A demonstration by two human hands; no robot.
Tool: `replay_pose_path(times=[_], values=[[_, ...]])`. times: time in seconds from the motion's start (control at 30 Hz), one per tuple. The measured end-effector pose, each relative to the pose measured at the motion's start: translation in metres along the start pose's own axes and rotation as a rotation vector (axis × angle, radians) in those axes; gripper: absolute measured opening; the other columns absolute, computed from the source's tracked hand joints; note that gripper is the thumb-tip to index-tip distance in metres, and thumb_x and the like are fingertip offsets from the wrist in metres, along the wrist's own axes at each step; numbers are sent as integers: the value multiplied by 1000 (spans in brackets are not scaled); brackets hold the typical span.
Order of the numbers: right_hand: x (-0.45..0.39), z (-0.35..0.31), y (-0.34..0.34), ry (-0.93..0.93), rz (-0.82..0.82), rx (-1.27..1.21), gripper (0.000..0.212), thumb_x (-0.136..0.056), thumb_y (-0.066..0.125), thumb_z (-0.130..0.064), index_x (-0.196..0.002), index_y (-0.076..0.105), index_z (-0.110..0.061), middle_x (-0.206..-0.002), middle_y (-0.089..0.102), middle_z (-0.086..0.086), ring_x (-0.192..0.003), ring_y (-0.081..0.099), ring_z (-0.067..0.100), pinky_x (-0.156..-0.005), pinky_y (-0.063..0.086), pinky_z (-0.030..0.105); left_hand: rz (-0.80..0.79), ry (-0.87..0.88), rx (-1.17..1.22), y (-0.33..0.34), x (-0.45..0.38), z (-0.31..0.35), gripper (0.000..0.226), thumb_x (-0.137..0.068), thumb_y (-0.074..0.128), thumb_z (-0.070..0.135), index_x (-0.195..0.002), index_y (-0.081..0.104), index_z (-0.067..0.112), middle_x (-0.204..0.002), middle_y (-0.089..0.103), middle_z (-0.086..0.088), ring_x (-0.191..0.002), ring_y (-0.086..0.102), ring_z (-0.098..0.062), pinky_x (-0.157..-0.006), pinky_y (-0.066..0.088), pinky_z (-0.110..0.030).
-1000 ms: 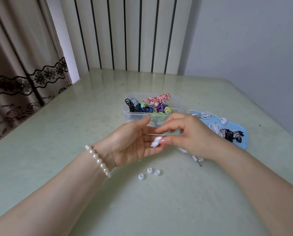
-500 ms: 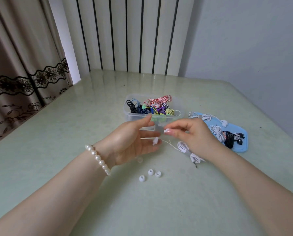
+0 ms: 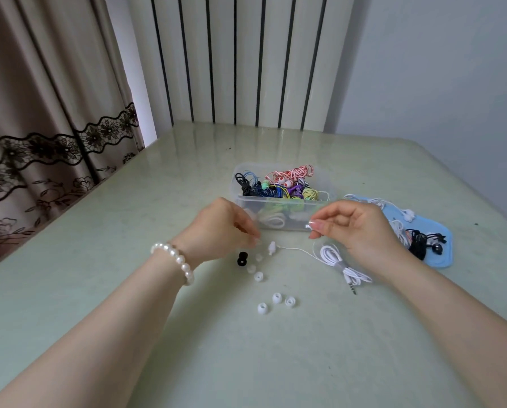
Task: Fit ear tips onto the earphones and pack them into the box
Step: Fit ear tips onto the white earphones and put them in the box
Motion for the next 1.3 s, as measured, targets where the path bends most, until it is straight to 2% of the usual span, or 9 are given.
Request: replay_pose_path(times=[0.1,0.27,0.4,0.53,0.63,0.73,0.8,1.0,1.3], values=[[2,1,7,16,-36,5,15,-75,67,3,-73,66,-11,-55,68,-3,-57,65,7,-63,50,14,-48,38,-160,11,2,4,7,-72,75,17,-79,75,17,-58,56,17,-49,49,5,-46,34,-2],[6,3,13,24,-43,36,16,-73,69,-1,-74,67,-17,-60,69,-5,-67,64,16,-59,45,16,-24,11,-236,14,3,2,8,-74,73,16,-81,73,20,-62,56,15,-56,50,2,-43,35,-1],[8,3,16,32,-61,41,16,-74,70,-2,-75,68,-18,-61,69,-8,-59,61,3,-56,42,9,-43,36,-292,15,5,6,5,-75,70,16,-75,74,19,-55,54,14,-53,48,0,-41,34,-4],[8,4,16,42,-69,33,19,-77,65,2,-77,68,-17,-69,70,-1,-64,65,4,-66,47,12,-11,87,-309,15,7,11,8,-77,67,14,-76,74,18,-52,51,17,-52,46,1,-45,34,-11],[8,2,17,40,-78,-30,15,-79,62,6,-85,69,-6,-67,70,-5,-64,67,4,-64,47,11,126,46,117,5,7,14,7,-77,71,12,-70,69,13,-57,61,9,-55,56,-5,-59,45,-17],[8,-5,17,18,-74,-110,18,-79,60,8,-84,67,-8,-60,69,-7,-60,66,3,-62,46,9,43,-69,748,20,12,16,10,-77,68,-2,-70,64,4,-61,67,-4,-55,65,-11,-59,54,-23],[8,-10,16,0,-67,-136,18,-79,60,7,-84,67,-9,-59,69,-7,-59,65,3,-62,46,9,-14,-123,956,33,15,18,8,-76,63,-9,-76,63,-2,-64,68,-8,-57,66,-13,-59,56,-23],[8,-9,12,-12,-27,-163,19,-78,59,7,-79,67,-10,-60,69,-7,-59,64,3,-63,48,11,-76,-205,1161,48,14,12,11,-80,55,-12,-85,64,-10,-74,70,-17,-65,69,-17,-68,57,-24],[9,-11,12,-44,-20,-130,23,-78,61,8,-82,68,-13,-61,69,-9,-59,64,2,-63,48,11,2,-170,1069,44,16,13,17,-75,57,-18,-86,65,-7,-69,71,-13,-64,69,-18,-67,58,-24]])
Point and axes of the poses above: each hand's wrist, its own x-axis away from the middle knuckle, its own y-axis out of the palm, z = x × y, the point moved 7 cm from there along -x, towards the middle knuckle
